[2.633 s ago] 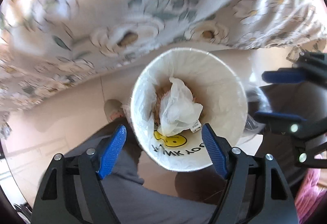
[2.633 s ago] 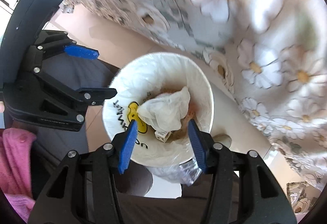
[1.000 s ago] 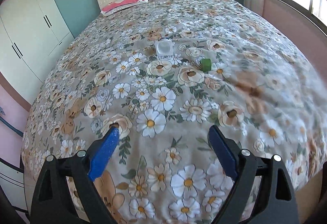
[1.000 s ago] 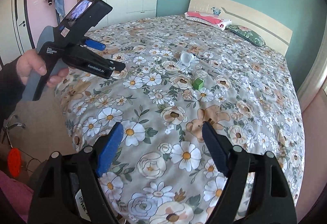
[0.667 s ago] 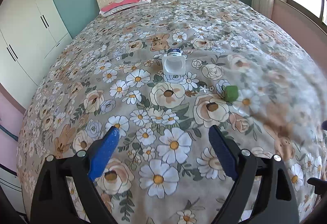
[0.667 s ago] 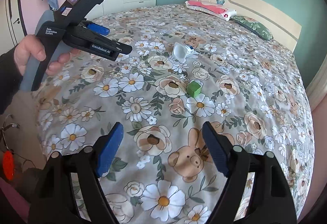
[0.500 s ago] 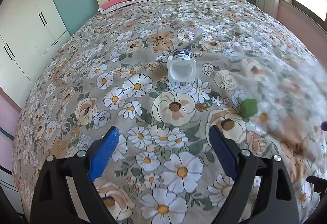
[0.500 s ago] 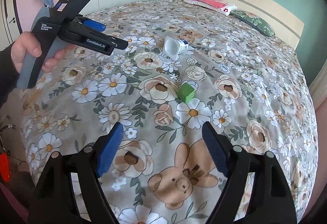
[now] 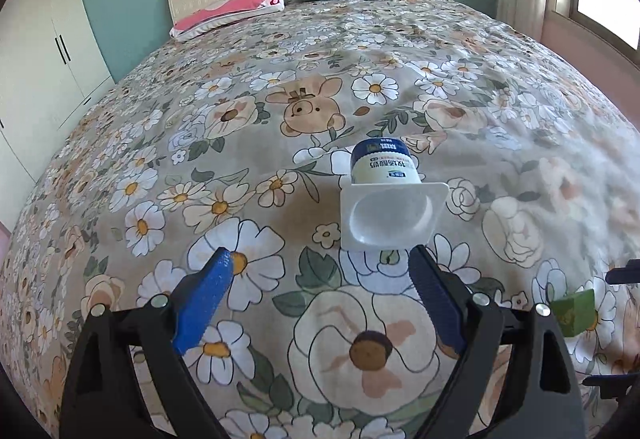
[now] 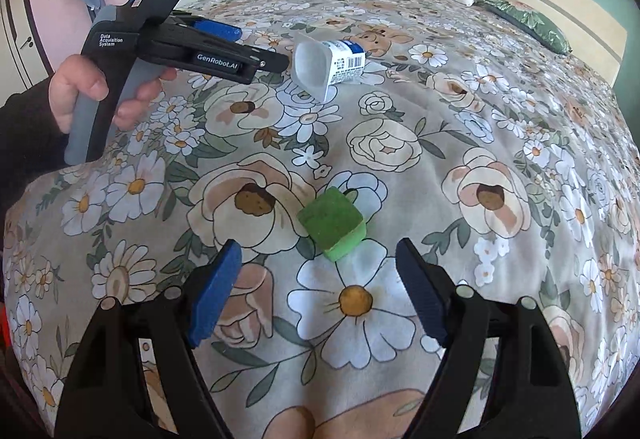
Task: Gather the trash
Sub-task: 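Grasp the green sponge with the right gripper while the left grasps the yogurt cup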
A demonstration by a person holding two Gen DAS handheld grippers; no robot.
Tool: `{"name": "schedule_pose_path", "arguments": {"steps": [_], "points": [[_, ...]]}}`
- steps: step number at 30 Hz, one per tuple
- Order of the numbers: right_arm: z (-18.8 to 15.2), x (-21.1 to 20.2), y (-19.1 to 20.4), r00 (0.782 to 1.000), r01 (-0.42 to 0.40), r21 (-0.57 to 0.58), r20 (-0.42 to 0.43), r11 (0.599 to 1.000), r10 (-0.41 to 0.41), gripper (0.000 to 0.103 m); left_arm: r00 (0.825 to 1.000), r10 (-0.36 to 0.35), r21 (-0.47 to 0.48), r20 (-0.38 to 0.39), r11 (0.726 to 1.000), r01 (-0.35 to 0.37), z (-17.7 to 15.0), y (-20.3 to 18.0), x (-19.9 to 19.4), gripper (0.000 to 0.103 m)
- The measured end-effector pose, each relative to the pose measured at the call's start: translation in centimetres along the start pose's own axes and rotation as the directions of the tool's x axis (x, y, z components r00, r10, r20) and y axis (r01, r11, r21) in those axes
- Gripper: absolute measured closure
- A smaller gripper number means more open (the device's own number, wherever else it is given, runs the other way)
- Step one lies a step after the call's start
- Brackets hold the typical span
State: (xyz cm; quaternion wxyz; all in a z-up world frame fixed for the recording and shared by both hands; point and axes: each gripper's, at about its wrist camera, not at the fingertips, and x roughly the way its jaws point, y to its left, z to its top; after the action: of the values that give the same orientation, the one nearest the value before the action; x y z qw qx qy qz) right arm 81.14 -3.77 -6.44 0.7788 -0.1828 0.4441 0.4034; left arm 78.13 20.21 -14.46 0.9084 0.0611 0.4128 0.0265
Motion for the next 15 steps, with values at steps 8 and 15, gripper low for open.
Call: {"name": "schedule_pose_path", "arguments": {"steps": [8, 15], "points": [[1.2, 3.7, -1.5, 0.999, -0.036, -0.033, -0.031, 0.999, 0.035, 0.025, 0.998, -0.012, 0.045, 0.055, 0.999, 0.01, 1.5, -0.7, 3.5, 0.012], [1.9, 4.8, -2.3, 0.998, -0.063, -0.04, -0.013, 0.997, 0.063, 0.047, 0.998, -0.045, -0.005, 0.037, 0.999, 0.045, 2.3, -0.7, 5.6, 0.049]]}}
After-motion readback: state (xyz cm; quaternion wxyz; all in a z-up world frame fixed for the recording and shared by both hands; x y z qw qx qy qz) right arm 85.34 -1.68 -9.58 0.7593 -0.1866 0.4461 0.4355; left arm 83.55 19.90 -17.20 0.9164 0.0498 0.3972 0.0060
